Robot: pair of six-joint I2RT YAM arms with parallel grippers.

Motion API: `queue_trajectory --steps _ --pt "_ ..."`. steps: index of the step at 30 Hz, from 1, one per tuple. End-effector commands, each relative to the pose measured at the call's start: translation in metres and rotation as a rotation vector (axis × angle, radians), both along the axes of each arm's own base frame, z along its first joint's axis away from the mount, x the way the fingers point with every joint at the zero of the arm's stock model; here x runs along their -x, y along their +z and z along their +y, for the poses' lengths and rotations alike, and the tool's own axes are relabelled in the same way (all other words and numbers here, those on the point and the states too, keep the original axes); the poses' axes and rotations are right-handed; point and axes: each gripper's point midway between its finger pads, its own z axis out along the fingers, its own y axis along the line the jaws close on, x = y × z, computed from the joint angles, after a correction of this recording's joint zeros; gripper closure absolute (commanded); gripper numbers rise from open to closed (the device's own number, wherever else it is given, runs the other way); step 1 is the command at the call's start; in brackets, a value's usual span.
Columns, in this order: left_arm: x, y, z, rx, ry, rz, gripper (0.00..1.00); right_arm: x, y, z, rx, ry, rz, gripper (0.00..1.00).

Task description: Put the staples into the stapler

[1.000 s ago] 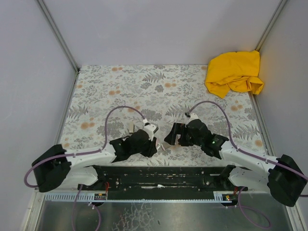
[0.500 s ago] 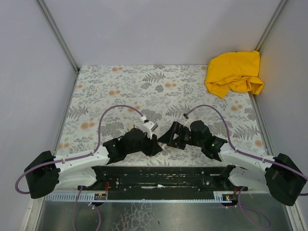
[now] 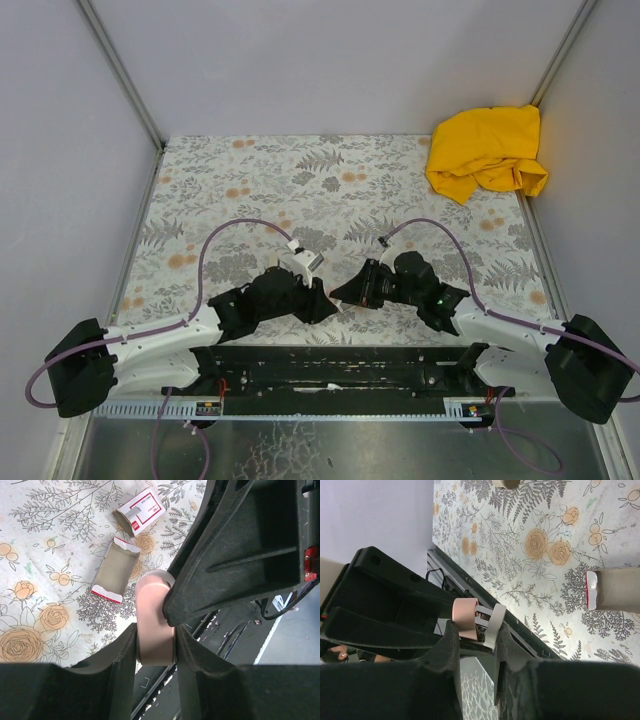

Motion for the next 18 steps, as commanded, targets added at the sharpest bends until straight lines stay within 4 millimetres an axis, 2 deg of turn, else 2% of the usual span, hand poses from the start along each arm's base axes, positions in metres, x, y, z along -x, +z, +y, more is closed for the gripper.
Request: queue_trajectory --steps 1,6,7,11,13,15,18 --pt "-0.008 0.034 -0.012 0.116 0.005 -0.077 1.0 0.006 0.013 0.006 -0.046 0.025 -0.017 1.0" --pt "-0.004 0.031 -0.012 0.103 -0.014 -0.067 1.0 0.001 0.017 0.003 -0.059 -0.006 -0.04 1.0" --pt "-0.003 0.028 -0.011 0.1 -0.014 -0.062 0.96 0.001 0.019 0.003 -0.068 -0.011 -0.043 1.0" --pt "-0.001 0.019 -0.009 0.09 -0.011 -0.04 0.65 -0.001 0.025 0.004 -0.097 -0.028 -0.046 1.0" --pt "0.0 0.015 -0.008 0.085 -0.008 -0.032 0.54 -0.002 0.027 0.004 -0.102 -0.036 -0.048 1.0" --pt "0.001 0.013 -0.007 0.082 -0.007 -0.024 0.48 -0.004 0.028 0.003 -0.103 -0.045 -0.05 1.0" --pt "0.002 0.01 -0.006 0.079 -0.005 -0.016 0.45 -0.005 0.028 0.003 -0.103 -0.051 -0.052 1.0"
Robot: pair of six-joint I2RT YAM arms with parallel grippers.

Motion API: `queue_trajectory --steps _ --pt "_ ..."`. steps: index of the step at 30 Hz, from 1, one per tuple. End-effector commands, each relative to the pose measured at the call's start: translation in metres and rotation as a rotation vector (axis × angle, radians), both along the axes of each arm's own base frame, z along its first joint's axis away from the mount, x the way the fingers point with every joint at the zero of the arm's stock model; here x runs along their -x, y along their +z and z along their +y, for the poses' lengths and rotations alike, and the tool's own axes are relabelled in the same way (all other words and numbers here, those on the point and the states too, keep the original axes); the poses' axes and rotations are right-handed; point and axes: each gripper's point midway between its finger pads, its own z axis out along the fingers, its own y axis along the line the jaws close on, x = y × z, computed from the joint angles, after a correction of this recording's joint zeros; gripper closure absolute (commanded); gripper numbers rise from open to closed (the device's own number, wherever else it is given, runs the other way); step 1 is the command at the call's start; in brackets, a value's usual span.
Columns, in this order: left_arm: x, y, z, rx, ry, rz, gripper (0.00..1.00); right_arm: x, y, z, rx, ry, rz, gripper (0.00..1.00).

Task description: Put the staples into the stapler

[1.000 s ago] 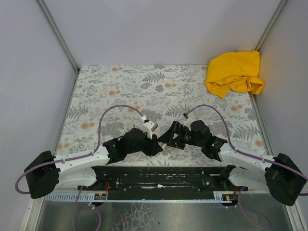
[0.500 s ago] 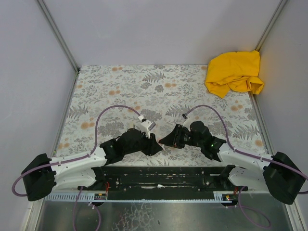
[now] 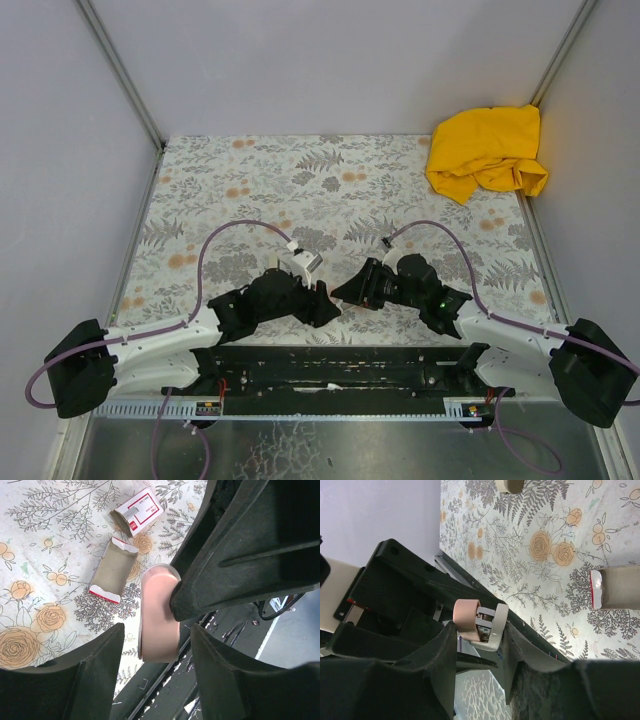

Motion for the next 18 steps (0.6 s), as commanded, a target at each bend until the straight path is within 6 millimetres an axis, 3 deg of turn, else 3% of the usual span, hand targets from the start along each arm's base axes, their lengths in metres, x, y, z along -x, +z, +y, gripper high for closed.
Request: queue_trajectory --steps 1,5,12,13,18 --pt "0.0 0.009 -0.006 0.054 -0.009 -0.02 0.44 -0.004 0.024 0.005 -0.071 -0.018 -0.055 1.0" --pt "0.0 0.006 -0.004 0.048 0.0 -0.016 0.46 -0.005 0.024 0.004 -0.07 -0.023 -0.055 1.0" --pt "-0.003 0.012 -0.006 0.064 0.005 -0.033 0.85 -0.004 0.018 0.005 -0.049 -0.006 -0.058 0.98" --pt "-0.003 0.012 -0.006 0.065 0.003 -0.035 0.88 -0.004 0.017 0.005 -0.04 0.001 -0.058 0.92" --pt "-0.002 0.011 -0.009 0.055 -0.013 -0.033 0.94 0.0 0.01 0.012 0.004 0.071 -0.065 0.43"
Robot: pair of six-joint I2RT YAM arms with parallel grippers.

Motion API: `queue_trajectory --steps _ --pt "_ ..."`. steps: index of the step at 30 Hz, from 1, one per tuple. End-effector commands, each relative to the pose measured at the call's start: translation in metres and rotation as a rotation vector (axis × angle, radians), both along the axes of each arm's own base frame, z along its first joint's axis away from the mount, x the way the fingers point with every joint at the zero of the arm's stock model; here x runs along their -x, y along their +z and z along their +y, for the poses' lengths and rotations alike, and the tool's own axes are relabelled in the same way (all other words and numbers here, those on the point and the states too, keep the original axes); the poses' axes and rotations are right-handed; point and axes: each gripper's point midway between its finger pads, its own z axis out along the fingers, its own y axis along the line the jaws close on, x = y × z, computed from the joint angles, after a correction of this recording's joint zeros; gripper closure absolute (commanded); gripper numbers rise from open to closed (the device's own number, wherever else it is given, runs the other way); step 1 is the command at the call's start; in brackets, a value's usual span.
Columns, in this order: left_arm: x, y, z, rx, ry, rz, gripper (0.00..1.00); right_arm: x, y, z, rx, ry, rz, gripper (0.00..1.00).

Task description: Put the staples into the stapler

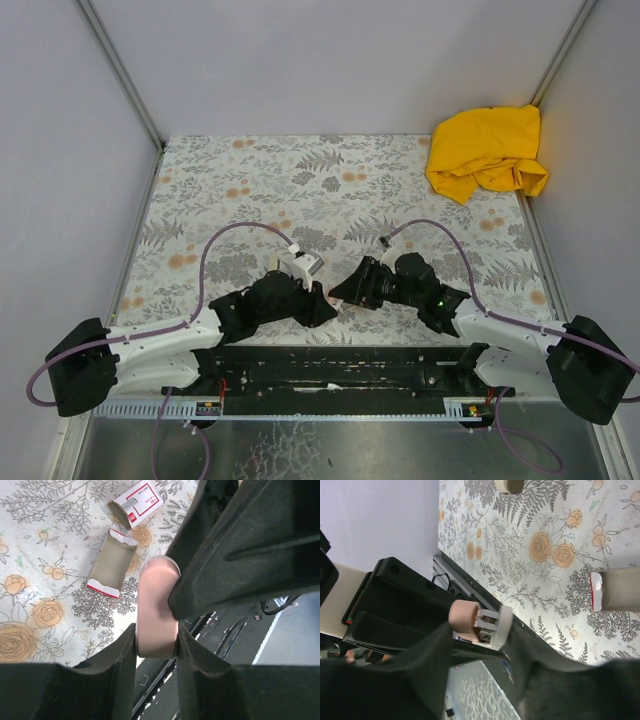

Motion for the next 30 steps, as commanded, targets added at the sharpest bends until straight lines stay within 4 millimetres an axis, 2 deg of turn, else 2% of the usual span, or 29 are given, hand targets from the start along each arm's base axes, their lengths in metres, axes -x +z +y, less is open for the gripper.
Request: queue_trajectory --steps 1,4,7,8,9,10,11,12,13,18,19,21,22,23,25,30 --pt "-0.006 0.016 -0.011 0.054 -0.011 -0.046 0.94 0.002 0.011 0.013 0.002 0.089 -0.059 0.36" --pt "-0.006 0.015 -0.013 0.044 -0.022 -0.043 0.94 0.004 0.009 0.019 0.009 0.128 -0.051 0.23" --pt "-0.007 0.014 -0.014 0.038 -0.023 -0.044 0.95 0.005 0.006 0.02 0.025 0.144 -0.047 0.22" --pt "-0.007 0.014 -0.014 0.036 -0.023 -0.044 0.95 0.006 0.004 0.019 0.034 0.145 -0.046 0.26" --pt "-0.007 0.014 -0.014 0.034 -0.022 -0.046 0.95 0.005 0.002 0.017 0.046 0.141 -0.045 0.36" --pt "-0.008 0.013 -0.014 0.032 -0.021 -0.046 0.95 0.005 0.0 0.016 0.059 0.135 -0.044 0.53" --pt "-0.008 0.013 -0.014 0.029 -0.021 -0.049 0.95 0.004 -0.002 0.014 0.075 0.128 -0.044 0.76" --pt "-0.009 0.013 -0.013 0.023 -0.019 -0.051 0.95 0.002 -0.005 0.011 0.091 0.114 -0.045 0.95" --pt "-0.01 0.012 -0.012 0.014 -0.013 -0.053 0.95 0.001 -0.006 0.009 0.103 0.103 -0.046 0.99" --pt "-0.011 0.006 -0.009 -0.024 -0.021 -0.067 0.96 -0.001 -0.006 0.007 0.112 0.087 -0.057 1.0" --pt "-0.01 0.005 -0.009 -0.03 -0.035 -0.074 0.97 -0.002 -0.005 0.008 0.11 0.089 -0.056 0.9" --pt "-0.008 0.003 -0.009 -0.045 -0.066 -0.088 0.98 -0.002 -0.003 0.01 0.108 0.098 -0.057 0.47" --pt "-0.006 0.001 -0.01 -0.058 -0.088 -0.1 0.99 -0.002 -0.002 0.011 0.105 0.103 -0.058 0.32" --pt "-0.004 -0.001 -0.009 -0.07 -0.104 -0.1 0.99 -0.002 -0.001 0.012 0.104 0.106 -0.058 0.24" --pt "-0.002 -0.007 -0.007 -0.11 -0.139 -0.121 1.0 -0.002 -0.001 0.013 0.109 0.111 -0.057 0.17" --pt "-0.002 -0.017 0.0 -0.196 -0.179 -0.168 1.0 0.003 -0.007 0.016 0.138 0.165 -0.036 0.17"
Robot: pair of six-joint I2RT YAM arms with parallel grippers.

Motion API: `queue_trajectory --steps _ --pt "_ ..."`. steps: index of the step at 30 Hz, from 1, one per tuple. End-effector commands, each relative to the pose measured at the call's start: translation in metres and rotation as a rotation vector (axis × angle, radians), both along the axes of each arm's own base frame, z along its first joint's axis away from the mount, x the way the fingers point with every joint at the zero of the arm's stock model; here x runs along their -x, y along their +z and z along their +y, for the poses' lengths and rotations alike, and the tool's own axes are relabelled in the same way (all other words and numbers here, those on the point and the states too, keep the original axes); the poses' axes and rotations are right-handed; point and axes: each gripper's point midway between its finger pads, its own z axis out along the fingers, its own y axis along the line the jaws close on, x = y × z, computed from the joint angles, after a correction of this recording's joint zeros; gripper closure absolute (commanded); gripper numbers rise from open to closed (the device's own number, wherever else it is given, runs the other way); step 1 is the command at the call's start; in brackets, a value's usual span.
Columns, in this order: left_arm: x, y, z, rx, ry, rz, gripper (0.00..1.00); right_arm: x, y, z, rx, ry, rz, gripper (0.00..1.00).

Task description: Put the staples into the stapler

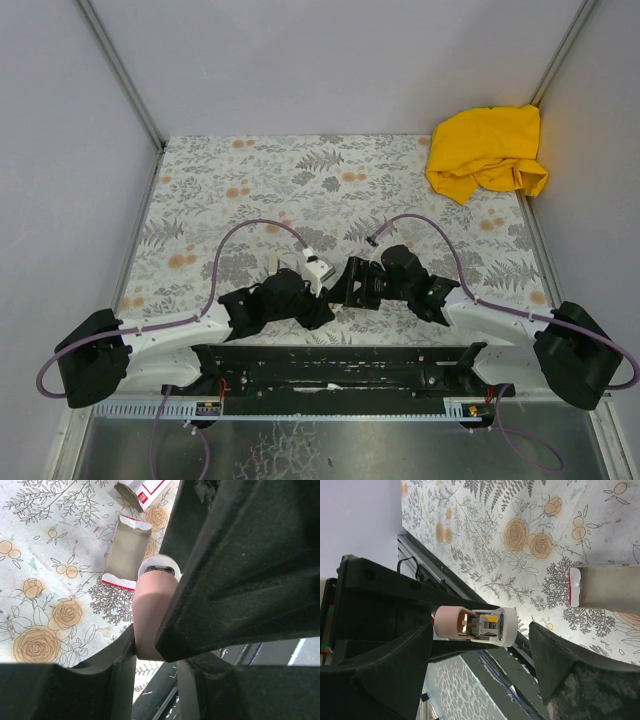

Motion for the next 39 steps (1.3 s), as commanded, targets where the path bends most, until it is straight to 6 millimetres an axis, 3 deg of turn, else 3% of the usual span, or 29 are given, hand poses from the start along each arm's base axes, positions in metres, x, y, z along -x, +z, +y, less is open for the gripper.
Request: queue_trajectory --steps 1,7,9,11,12,13,18,19,21,22,23,26,32,33,34,35,36,39 --pt "-0.002 0.005 -0.001 -0.054 -0.075 -0.094 1.0 0.002 0.014 0.012 -0.012 0.076 -0.02 0.17" --pt "0.004 0.001 -0.005 -0.099 -0.112 -0.139 1.0 0.01 0.006 0.017 -0.01 0.132 0.021 0.23" --pt "0.003 0.0 -0.004 -0.117 -0.107 -0.158 1.0 0.011 0.005 0.017 -0.007 0.142 0.025 0.44" --pt "0.002 -0.001 -0.002 -0.133 -0.096 -0.173 1.0 0.012 0.002 0.016 0.0 0.143 0.027 0.9" --pt "0.001 -0.001 -0.001 -0.142 -0.09 -0.178 1.0 0.012 0.002 0.015 0.002 0.142 0.024 0.99" --pt "0.0 -0.001 -0.001 -0.143 -0.088 -0.179 1.0 0.012 0.001 0.014 0.004 0.138 0.021 1.0" --pt "0.002 0.0 -0.002 -0.141 -0.094 -0.186 1.0 0.015 -0.001 0.01 0.008 0.135 0.023 1.0" --pt "0.003 0.0 -0.003 -0.14 -0.097 -0.187 1.0 0.016 -0.002 0.01 0.008 0.14 0.026 0.86" --pt "0.004 0.001 -0.004 -0.143 -0.105 -0.191 1.0 0.016 0.0 0.011 0.01 0.149 0.026 0.4" --pt "0.005 0.001 -0.004 -0.148 -0.107 -0.195 1.0 0.017 0.0 0.011 0.009 0.152 0.026 0.25" --pt "0.006 0.002 -0.004 -0.151 -0.114 -0.199 1.0 0.016 0.002 0.012 0.006 0.154 0.021 0.18" --pt "0.008 0.003 -0.006 -0.162 -0.129 -0.224 1.0 0.015 0.005 0.012 0.023 0.169 0.014 0.14" --pt "0.008 0.005 -0.007 -0.218 -0.143 -0.281 1.0 0.023 0.012 0.009 0.033 0.243 0.022 0.22" --pt "0.01 0.004 -0.007 -0.227 -0.149 -0.291 1.0 0.023 0.012 0.007 0.038 0.251 0.019 0.27" --pt "0.01 0.004 -0.007 -0.232 -0.152 -0.303 1.0 0.024 0.012 0.006 0.043 0.256 0.024 0.43" --pt "0.011 0.005 -0.008 -0.235 -0.154 -0.316 1.0 0.025 0.012 0.005 0.044 0.263 0.026 0.75" --pt "0.012 0.006 -0.008 -0.239 -0.157 -0.326 1.0 0.026 0.011 0.003 0.042 0.27 0.035 0.96" --pt "0.011 0.008 -0.007 -0.251 -0.157 -0.351 1.0 0.03 0.01 0.0 0.02 0.272 0.05 1.0"
